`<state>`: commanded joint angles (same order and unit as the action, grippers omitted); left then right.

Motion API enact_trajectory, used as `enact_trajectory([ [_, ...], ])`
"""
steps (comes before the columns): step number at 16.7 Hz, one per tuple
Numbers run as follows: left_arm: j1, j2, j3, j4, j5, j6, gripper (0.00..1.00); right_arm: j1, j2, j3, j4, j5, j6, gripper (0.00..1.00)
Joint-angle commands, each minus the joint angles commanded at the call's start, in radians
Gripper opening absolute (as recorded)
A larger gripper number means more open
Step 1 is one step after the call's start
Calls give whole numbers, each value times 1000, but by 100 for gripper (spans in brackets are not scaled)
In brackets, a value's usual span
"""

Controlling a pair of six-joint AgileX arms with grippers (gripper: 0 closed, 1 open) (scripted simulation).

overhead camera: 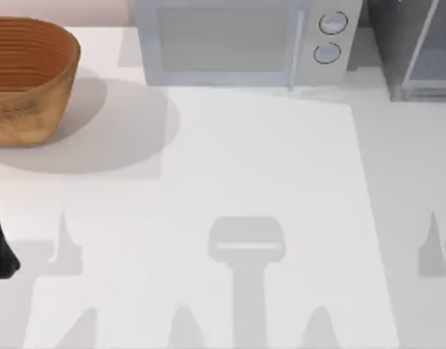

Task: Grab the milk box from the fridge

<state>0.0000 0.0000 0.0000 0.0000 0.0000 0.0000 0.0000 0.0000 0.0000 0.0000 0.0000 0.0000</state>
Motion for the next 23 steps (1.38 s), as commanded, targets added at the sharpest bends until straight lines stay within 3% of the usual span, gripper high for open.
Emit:
enact_trajectory([
  [4, 0, 0, 0, 0, 0, 0, 100, -12, 31, 4, 31, -12, 0, 100],
  [7, 0, 0, 0, 0, 0, 0, 100, -57, 156, 23, 158, -54, -2, 100],
  [23, 0, 0, 0, 0, 0, 0, 100, -462, 1558, 151, 1391, -443, 16, 100],
])
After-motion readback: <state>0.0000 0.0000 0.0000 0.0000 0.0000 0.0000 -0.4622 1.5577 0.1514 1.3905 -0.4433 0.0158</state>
